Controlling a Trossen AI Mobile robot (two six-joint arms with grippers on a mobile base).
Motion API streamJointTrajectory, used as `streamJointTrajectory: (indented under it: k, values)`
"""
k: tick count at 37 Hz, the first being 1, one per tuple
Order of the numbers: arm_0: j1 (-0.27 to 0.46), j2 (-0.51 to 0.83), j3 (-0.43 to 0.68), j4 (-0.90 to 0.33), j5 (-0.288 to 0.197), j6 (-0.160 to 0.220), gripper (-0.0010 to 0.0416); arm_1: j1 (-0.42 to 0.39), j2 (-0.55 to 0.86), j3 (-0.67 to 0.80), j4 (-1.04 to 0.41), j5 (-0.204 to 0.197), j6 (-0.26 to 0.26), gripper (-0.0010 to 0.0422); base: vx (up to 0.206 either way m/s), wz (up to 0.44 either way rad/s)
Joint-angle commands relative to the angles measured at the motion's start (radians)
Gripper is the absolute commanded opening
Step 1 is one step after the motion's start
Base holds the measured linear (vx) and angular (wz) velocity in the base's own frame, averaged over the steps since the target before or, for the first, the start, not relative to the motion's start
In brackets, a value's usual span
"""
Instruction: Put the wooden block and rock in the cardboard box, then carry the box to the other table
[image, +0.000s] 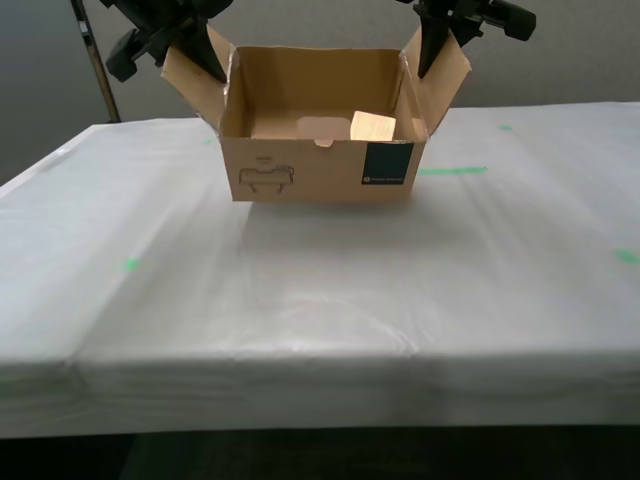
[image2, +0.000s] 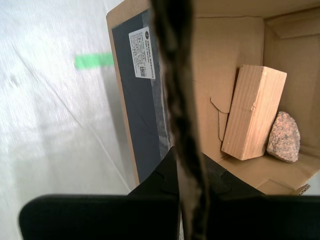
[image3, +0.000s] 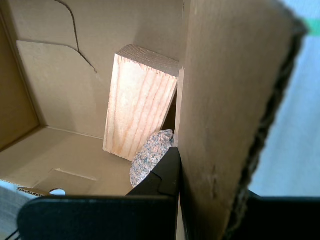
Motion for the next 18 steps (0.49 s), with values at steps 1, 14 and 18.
streamJointTrajectory:
  k: [1,14,18]
  values:
    - [-0.002,-0.001,0.001,-0.004,0.021,0.014,-0.0001,0.000,-0.001,0.014,0.002,-0.018,0.015,-0.0001,0.126,0.002]
    - [-0.011,-0.001,0.001,0.007,0.084,0.012,-0.0001,-0.004,0.020,0.021,0.022,-0.019,0.010,-0.0001,0.065,-0.002]
    - [-0.035,-0.001,0.001,-0.002,0.098,-0.005,-0.0001,-0.011,0.069,0.049,0.014,0.008,-0.021,-0.0001,0.020,0.001]
